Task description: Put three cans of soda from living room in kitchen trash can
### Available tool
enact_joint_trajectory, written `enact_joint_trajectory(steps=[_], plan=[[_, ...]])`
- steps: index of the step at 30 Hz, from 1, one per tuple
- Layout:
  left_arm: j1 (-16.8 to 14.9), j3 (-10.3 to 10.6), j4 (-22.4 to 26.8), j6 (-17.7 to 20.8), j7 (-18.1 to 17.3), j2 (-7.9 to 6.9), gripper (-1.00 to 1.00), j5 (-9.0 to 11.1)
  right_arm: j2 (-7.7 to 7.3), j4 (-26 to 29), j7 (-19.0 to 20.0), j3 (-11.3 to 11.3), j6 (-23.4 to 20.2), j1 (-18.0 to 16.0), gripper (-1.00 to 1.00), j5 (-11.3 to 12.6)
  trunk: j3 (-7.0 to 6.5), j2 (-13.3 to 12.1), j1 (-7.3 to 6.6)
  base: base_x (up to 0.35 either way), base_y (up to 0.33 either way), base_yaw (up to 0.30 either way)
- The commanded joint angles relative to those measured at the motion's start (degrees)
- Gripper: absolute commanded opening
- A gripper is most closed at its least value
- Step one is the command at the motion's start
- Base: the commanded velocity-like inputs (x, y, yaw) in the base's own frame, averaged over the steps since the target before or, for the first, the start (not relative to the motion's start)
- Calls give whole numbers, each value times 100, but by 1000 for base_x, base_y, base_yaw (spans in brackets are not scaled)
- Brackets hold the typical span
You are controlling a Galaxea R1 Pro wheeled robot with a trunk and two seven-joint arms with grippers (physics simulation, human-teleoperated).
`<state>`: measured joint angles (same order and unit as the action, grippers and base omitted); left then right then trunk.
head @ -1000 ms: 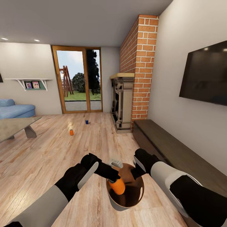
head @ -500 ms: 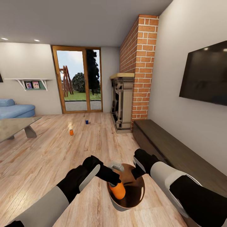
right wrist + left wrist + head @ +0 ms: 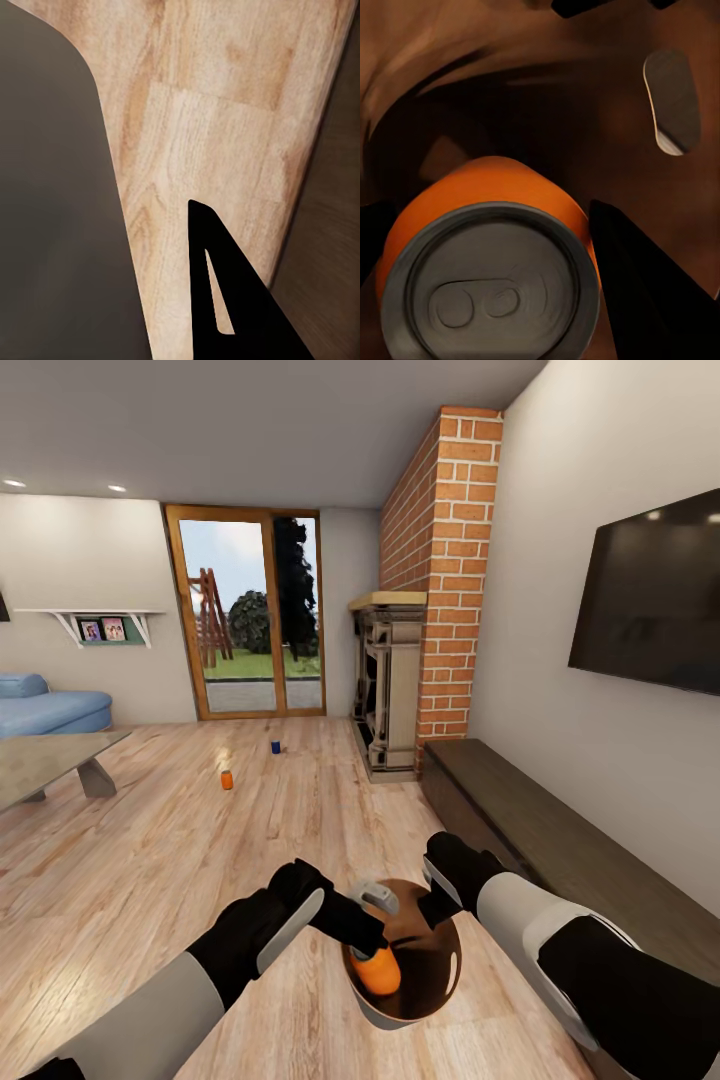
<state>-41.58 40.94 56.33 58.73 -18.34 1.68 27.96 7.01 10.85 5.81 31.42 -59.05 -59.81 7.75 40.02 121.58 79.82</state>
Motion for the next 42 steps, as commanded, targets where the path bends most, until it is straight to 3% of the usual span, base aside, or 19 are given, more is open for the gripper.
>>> enact_joint_trajectory(steps=[1, 21, 27, 37, 42], plan=[[1, 15, -107, -26, 16, -2, -100, -203, 2, 5, 8, -102, -10, -5, -100, 324, -1, 0, 0, 0, 0, 0], [3, 190, -120, -127, 244, 96, -100, -207, 110, 5, 17, -101, -20, -5, -100, 332, -1, 0, 0, 0, 0, 0], [5, 399, -122, -191, 465, 118, -100, -202, 170, 10, 17, -101, -33, -5, -100, 333, -1, 0, 0, 0, 0, 0], [5, 446, -134, -252, 545, 123, -100, -196, 194, 6, 17, -101, -44, -5, -100, 333, -1, 0, 0, 0, 0, 0], [3, 449, -384, -341, 549, 143, -100, -196, 195, 5, 17, -101, -45, -5, -100, 333, -1, 0, 0, 0, 0, 0]])
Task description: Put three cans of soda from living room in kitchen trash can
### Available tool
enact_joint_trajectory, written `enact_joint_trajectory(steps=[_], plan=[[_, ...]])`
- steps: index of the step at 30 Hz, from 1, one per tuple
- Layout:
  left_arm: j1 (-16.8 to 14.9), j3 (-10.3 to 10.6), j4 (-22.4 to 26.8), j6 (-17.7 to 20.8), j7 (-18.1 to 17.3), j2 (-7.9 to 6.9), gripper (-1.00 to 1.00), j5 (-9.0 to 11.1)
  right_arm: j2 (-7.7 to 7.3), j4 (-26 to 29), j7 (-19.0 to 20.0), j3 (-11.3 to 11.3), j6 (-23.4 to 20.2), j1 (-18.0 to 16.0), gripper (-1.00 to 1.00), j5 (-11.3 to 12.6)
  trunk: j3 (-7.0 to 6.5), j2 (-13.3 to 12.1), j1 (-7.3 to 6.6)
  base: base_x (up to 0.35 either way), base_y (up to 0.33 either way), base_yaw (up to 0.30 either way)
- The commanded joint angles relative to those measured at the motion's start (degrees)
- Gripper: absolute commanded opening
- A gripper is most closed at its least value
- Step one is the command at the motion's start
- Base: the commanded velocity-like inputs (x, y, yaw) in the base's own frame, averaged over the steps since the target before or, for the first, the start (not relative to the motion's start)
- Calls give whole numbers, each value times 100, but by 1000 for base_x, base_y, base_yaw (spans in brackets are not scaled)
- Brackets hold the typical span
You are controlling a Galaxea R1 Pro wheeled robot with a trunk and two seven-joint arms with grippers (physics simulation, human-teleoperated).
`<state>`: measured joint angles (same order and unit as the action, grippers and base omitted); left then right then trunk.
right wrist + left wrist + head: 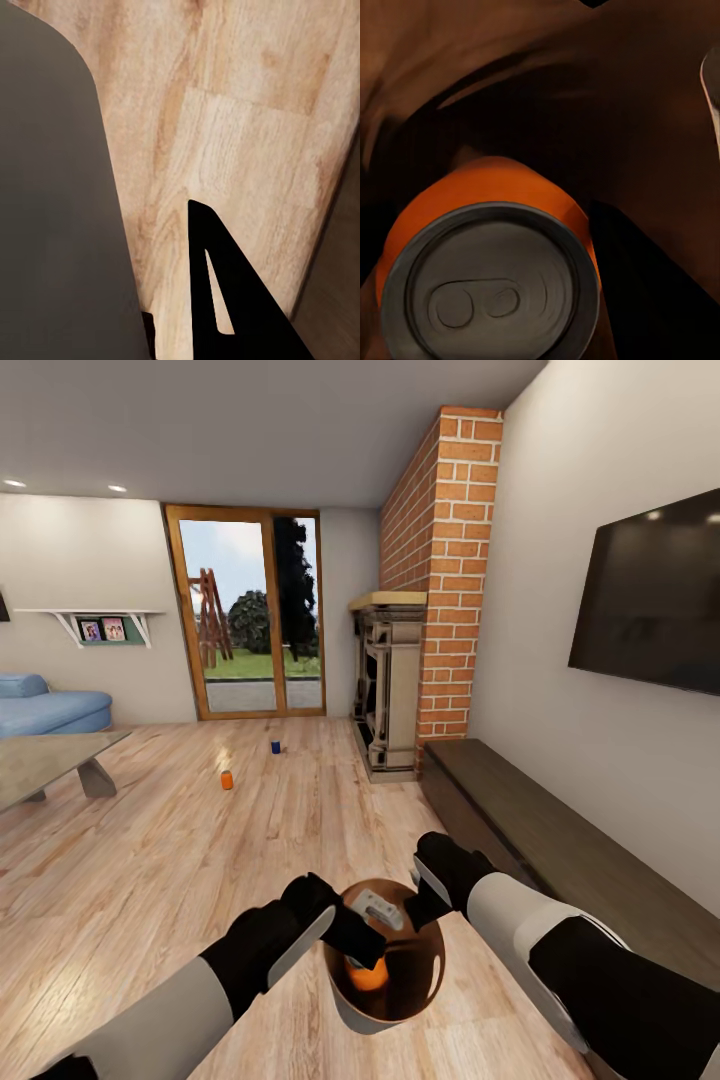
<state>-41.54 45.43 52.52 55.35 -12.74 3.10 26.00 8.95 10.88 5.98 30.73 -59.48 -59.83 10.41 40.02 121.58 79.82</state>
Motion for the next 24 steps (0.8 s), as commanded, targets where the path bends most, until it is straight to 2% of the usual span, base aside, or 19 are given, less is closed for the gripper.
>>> enact_joint_trajectory(steps=[1, 8, 24], plan=[[-1, 0, -53, -34, -13, 7, -100, 0, 1, 2, 0, -32, -2, -2, -100, 67, -1, 1, 0, 0, 0, 0], [-1, 1, -279, -148, -12, 43, -100, 2, 1, 2, 0, -32, -2, -3, -100, 66, -1, 1, 0, 0, 0, 0], [1, 9, -371, -201, -10, 50, -100, -7, 18, 10, 8, -32, -2, -2, -100, 70, -1, 1, 0, 0, 0, 0]])
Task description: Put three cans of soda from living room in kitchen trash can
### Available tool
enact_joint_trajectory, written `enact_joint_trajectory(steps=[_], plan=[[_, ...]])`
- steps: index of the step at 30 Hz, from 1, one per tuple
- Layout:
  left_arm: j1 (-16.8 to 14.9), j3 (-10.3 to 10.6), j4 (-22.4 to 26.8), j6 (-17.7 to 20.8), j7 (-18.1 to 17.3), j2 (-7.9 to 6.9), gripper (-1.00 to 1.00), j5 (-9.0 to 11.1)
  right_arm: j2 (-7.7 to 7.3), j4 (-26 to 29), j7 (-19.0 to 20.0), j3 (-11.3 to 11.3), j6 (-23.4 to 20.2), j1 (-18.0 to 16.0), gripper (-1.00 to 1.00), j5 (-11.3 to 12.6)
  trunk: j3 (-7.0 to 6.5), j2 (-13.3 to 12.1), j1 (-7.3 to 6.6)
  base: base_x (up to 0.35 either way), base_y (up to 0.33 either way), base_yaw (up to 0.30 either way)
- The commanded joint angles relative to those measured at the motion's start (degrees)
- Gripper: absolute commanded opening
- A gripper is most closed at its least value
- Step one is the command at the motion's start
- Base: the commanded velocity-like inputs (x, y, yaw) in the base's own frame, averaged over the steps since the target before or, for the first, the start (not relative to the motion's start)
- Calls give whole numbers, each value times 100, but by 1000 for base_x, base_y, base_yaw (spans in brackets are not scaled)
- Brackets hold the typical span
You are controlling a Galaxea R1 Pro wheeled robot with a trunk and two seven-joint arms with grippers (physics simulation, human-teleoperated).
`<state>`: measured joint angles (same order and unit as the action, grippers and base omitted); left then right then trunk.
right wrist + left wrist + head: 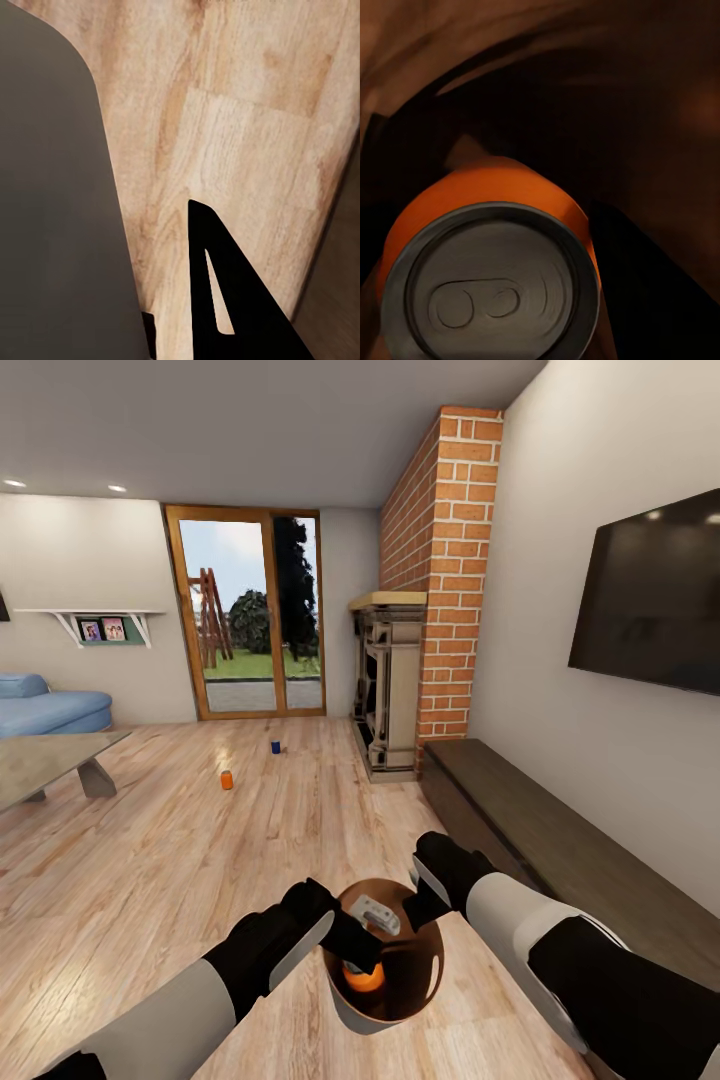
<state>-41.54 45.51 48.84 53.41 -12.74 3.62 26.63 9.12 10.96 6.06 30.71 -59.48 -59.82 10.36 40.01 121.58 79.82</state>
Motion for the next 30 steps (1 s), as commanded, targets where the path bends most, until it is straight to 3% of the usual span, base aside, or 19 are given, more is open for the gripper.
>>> enact_joint_trajectory(steps=[1, 18, 19, 30], plan=[[0, 1, -21, -12, -10, 0, -100, -70, 1, 2, 0, -30, -2, -3, -100, 74, -1, 0, 0, 0, 0, 0], [-1, 10, -299, -180, -10, 50, -100, -70, 35, 11, 0, -30, -2, -3, -100, 73, -1, 0, 0, 0, 0, 0], [2, 12, -301, -180, -10, 50, 100, -70, 36, 11, 0, -30, -2, -3, -100, 72, -1, 0, 0, 0, 0, 0], [-2, 122, -307, -290, -10, 51, 100, -69, 37, 11, -6, 3, -2, -3, -100, 77, -1, 0, 0, 0, 0, 0]])
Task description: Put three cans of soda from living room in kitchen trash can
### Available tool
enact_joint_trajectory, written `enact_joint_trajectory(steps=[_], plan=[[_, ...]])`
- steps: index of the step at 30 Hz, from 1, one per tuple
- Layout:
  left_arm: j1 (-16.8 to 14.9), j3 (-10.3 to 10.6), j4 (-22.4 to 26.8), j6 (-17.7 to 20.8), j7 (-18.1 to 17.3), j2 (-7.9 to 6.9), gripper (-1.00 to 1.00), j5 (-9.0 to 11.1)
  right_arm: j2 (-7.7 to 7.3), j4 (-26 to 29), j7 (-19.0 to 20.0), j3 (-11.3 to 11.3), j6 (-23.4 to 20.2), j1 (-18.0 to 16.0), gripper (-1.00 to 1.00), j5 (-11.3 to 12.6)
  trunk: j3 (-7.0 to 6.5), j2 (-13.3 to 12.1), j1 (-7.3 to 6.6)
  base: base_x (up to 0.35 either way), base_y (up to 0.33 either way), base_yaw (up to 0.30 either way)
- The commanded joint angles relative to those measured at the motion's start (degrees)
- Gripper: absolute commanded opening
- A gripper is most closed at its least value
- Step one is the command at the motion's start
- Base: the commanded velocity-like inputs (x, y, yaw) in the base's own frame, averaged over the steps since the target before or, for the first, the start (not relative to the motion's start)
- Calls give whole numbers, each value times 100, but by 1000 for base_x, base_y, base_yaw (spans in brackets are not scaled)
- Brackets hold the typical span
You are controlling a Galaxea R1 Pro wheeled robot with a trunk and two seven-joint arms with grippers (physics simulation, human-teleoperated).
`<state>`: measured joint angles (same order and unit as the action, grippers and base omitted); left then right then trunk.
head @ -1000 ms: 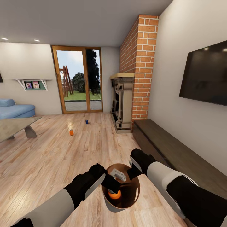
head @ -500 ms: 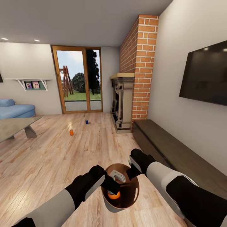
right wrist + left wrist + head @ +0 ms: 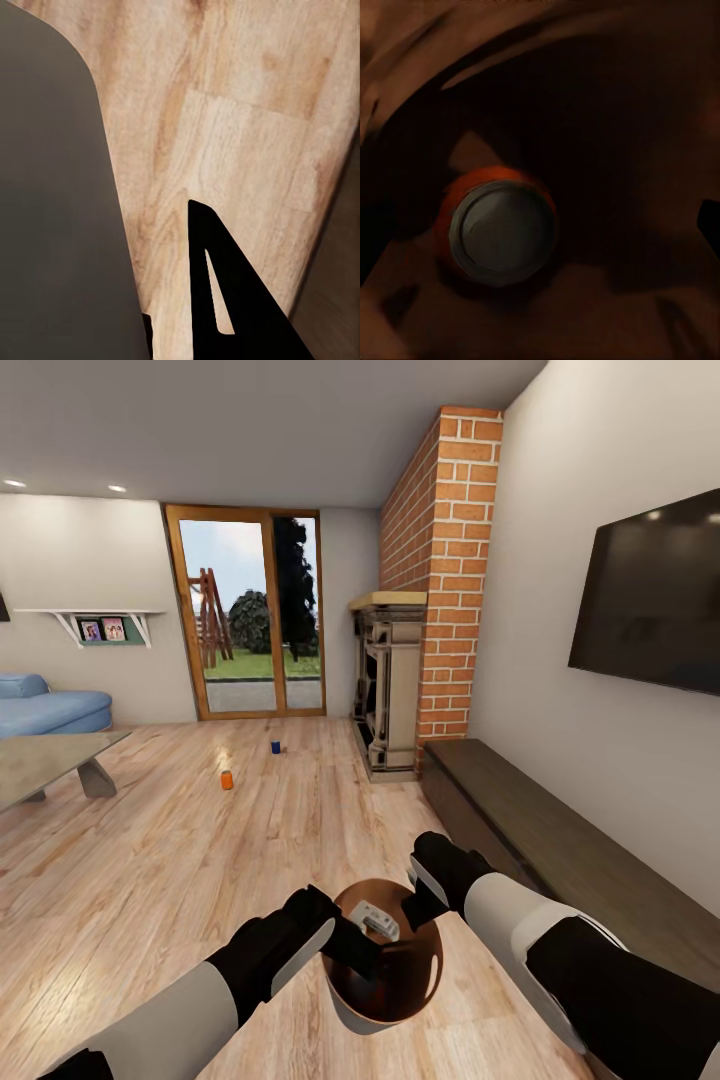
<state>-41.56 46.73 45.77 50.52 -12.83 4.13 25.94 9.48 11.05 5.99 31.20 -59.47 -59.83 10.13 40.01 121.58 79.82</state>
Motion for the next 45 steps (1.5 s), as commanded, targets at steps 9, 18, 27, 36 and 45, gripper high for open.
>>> enact_joint_trajectory(steps=[9, 18, 27, 36, 45], plan=[[3, 9, 1, -15, -3, -3, 100, 6, 1, 1, -2, -44, -3, -2, -100, 103, -1, 0, 0, 0, 0, 0], [-1, 17, 99, -2, -37, -57, 100, 30, -6, -4, -2, -44, -3, -2, -100, 103, -1, 0, 0, 0, 0, 0], [0, 3, 1039, 308, -53, -80, 100, 42, -13, -6, 3, -47, -3, -2, -100, 103, -1, 0, 0, 0, 0, 0], [7, -29, 2382, 948, -53, -469, 100, 74, -16, -6, 7, -51, -3, -2, -100, 103, -1, 0, 0, 0, 0, 0], [7, -47, 3426, 948, -53, -1013, 100, 106, -24, -6, 7, -52, -3, -2, -100, 100, -1, 0, 0, 0, 0, 0]])
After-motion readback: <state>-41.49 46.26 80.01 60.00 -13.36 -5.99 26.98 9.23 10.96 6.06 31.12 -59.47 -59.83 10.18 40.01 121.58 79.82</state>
